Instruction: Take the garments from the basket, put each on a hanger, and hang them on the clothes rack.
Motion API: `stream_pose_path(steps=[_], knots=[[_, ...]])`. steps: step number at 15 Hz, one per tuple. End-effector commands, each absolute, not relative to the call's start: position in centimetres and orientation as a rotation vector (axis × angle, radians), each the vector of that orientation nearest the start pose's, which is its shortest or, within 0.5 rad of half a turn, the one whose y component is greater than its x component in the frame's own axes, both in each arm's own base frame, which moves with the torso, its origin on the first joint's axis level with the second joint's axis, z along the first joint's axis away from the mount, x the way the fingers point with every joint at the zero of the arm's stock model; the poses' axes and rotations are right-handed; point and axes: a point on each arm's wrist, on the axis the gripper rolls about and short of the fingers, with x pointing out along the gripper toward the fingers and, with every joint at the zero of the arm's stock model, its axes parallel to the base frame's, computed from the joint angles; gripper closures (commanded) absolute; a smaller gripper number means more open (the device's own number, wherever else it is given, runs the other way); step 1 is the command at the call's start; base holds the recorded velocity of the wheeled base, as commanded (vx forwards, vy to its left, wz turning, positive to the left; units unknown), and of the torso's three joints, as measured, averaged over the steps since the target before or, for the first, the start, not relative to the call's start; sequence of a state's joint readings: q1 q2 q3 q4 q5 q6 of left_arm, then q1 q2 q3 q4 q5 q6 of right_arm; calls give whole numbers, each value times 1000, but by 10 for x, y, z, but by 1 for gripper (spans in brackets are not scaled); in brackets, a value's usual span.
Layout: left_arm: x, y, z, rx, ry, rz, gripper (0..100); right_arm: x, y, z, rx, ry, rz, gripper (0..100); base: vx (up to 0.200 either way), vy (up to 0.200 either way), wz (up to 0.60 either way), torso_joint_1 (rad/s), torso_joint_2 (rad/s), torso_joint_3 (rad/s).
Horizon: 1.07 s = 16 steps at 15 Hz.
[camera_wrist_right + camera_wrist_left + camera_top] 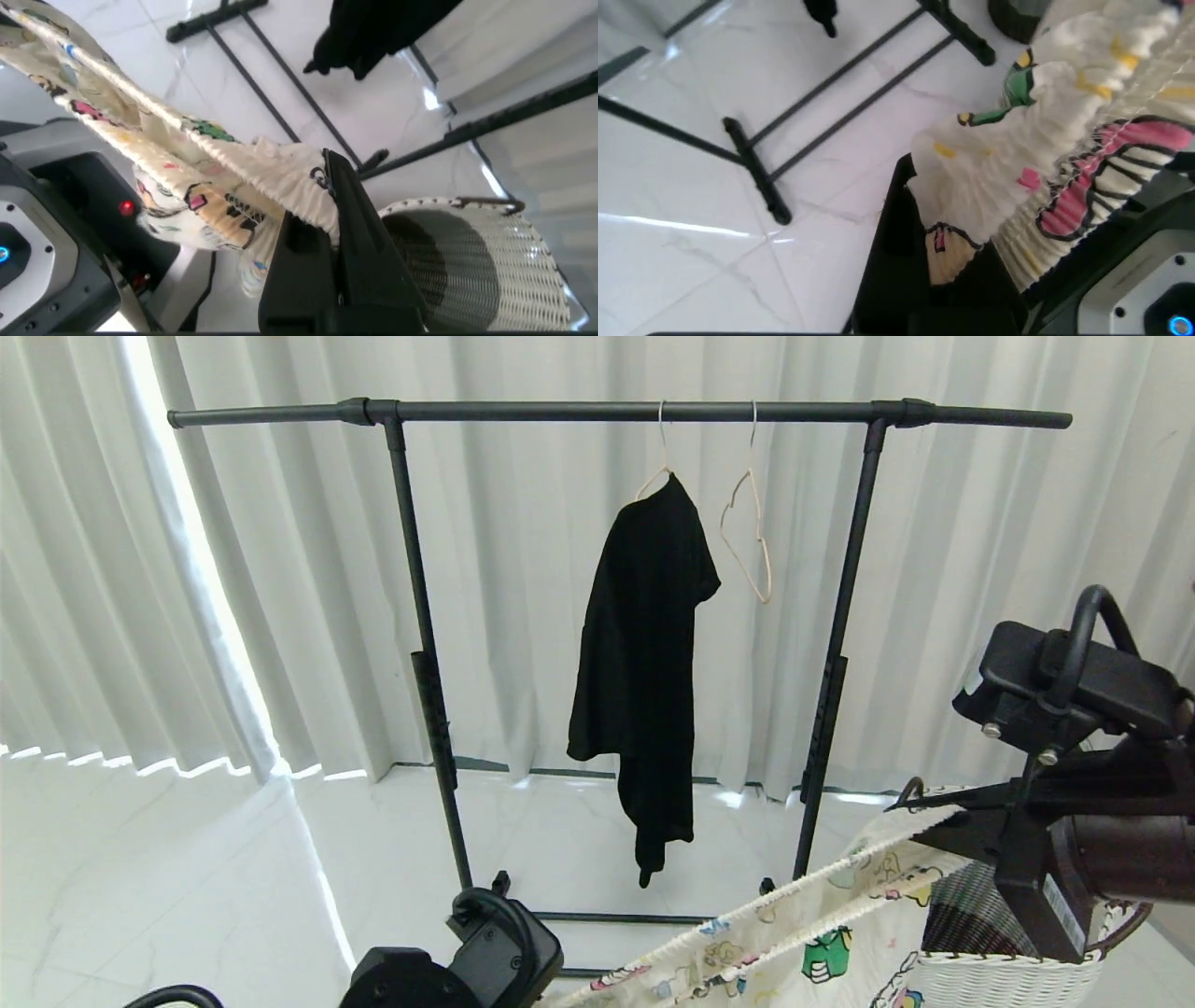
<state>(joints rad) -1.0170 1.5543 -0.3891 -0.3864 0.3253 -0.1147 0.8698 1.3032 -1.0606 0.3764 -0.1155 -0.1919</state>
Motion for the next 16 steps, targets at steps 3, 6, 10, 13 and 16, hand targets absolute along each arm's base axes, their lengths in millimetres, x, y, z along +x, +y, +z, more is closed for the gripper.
stream_pose_path(steps=[3,6,10,13,16], knots=[[117,-162,124,410,518,-590,100,120,142,270,-463,447,798,100,0,0,0,0,0,0],[136,-150,179,388,311,-649,100,121,143,276,-458,430,800,100,0,0,0,0,0,0],[154,-135,277,329,336,-704,100,137,163,313,-422,352,796,100,0,0,0,0,0,0],[147,-129,336,301,330,-795,100,143,170,354,-401,305,793,100,0,0,0,0,0,0],[144,-127,346,301,321,-802,100,143,170,375,-409,302,791,100,0,0,0,0,0,0]])
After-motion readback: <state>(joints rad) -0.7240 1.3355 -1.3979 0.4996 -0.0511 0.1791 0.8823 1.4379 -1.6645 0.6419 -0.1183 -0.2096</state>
